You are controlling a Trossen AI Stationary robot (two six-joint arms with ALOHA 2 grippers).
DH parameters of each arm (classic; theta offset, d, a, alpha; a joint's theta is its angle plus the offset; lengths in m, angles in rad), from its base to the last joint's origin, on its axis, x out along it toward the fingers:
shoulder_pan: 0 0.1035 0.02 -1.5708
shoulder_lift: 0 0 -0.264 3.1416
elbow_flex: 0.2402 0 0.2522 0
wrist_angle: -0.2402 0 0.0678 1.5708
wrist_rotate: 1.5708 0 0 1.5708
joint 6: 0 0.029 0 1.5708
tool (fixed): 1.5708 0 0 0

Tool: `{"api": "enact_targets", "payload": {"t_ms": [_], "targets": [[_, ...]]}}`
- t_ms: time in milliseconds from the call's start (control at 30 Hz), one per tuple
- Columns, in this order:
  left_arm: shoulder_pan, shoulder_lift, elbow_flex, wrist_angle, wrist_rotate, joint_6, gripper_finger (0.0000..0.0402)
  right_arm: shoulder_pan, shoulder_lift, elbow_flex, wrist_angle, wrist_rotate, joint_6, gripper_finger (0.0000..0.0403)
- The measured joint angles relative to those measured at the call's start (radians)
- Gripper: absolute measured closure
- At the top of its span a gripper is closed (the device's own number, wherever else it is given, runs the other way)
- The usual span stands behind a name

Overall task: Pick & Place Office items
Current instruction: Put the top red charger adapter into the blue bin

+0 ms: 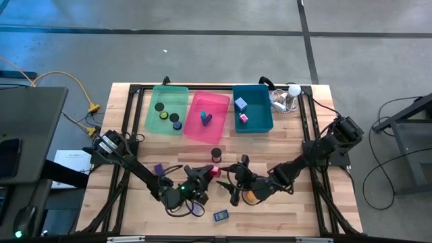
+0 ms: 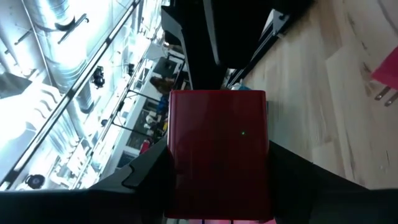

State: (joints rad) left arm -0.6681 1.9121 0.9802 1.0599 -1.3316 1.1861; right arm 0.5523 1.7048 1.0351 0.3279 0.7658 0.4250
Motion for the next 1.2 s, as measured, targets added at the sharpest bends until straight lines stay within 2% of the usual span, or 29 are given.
{"api": "enact_targets", "payload": {"t_ms": [567,1000,1100,1200], "targets": [[0.013,0.0,0.003,0.003,-0.005,-0.012,0.02,-0.049,-0.001,0.0,-0.018,-0.011,0.033,0.0172],[-0.006,0.0,0.009,0.008,0.005,-0.008,0.02,0.022,0.0,0.0,-0.049,-0.002,0.018,0.0172],[-0.014,-0.002,0.011,0.013,0.005,-0.008,0.02,0.053,-0.009,0.0,-0.111,0.037,0.023,0.0172],[-0.016,-0.002,0.011,0.007,-0.004,-0.008,0.02,0.079,-0.028,0.0,-0.137,0.135,0.025,0.0172]]}}
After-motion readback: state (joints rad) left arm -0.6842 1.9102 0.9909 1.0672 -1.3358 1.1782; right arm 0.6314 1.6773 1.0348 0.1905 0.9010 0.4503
